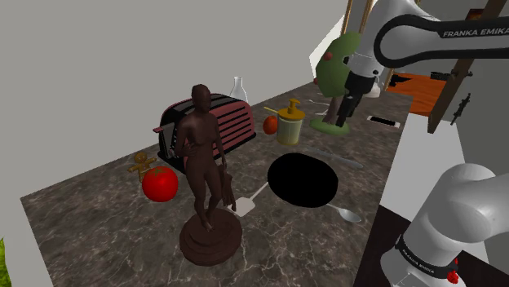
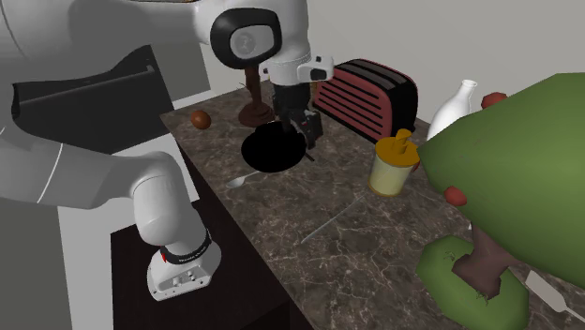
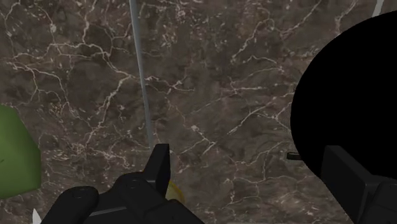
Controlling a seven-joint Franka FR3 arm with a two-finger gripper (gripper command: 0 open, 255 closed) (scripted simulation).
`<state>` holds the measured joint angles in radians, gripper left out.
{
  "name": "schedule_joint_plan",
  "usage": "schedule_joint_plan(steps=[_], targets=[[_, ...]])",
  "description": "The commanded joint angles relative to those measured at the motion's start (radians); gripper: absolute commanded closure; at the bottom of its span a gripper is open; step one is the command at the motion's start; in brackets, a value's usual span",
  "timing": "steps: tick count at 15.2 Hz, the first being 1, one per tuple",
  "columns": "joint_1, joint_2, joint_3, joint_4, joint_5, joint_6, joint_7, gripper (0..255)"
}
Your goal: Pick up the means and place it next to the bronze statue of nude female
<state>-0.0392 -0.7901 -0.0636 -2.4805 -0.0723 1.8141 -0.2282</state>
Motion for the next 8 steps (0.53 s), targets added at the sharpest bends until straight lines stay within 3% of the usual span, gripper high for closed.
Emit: schedule_joint_plan(steps=[1,8], targets=[[-0.011,0.015,-0.030,-0.046,-0.016,0.060,-0.028,0],[-0.057,0.119,-0.148,-0.153,-0.077,0.266,-0.134,0]])
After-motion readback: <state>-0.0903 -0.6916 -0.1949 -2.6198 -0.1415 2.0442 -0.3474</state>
